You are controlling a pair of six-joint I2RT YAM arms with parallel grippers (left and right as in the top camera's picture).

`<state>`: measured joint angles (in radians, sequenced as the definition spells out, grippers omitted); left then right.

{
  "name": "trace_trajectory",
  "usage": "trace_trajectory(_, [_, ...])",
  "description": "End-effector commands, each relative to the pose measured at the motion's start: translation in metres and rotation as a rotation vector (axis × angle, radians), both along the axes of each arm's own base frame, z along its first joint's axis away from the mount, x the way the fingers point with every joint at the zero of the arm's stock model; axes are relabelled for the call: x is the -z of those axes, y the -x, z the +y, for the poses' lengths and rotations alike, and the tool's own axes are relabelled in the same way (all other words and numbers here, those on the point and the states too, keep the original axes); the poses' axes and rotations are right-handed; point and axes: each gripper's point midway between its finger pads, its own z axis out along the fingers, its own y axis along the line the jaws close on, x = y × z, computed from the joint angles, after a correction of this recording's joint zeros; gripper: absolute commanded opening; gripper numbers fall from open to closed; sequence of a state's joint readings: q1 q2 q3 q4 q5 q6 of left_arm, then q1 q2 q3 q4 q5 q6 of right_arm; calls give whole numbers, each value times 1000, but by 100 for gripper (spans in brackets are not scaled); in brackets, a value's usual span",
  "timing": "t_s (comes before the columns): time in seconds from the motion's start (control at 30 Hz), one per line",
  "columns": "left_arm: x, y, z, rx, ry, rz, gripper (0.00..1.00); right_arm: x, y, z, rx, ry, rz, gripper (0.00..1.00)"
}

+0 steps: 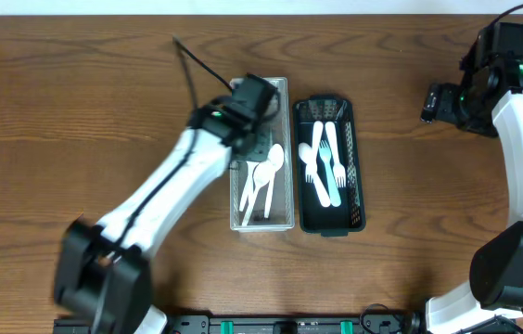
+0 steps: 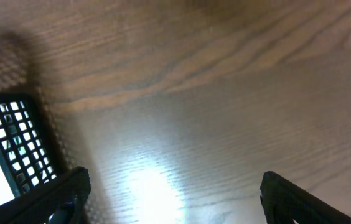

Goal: Pack container

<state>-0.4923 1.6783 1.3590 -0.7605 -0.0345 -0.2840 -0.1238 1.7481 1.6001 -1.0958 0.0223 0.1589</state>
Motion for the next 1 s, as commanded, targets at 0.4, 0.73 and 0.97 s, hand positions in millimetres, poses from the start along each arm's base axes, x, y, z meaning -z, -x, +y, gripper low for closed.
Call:
trace_trajectory(0.4, [-78, -42, 201, -484, -66, -222, 98, -81, -96, 93, -262, 71, -511, 99])
trace_trajectory(0.73, [-80, -25, 212, -432, -121, -187, 98, -74, -67, 61, -149, 98, -403, 99])
trace_trajectory(0.97, [-91, -3, 198, -397, -100, -265, 98, -102, -25, 49, -116, 142, -447, 99])
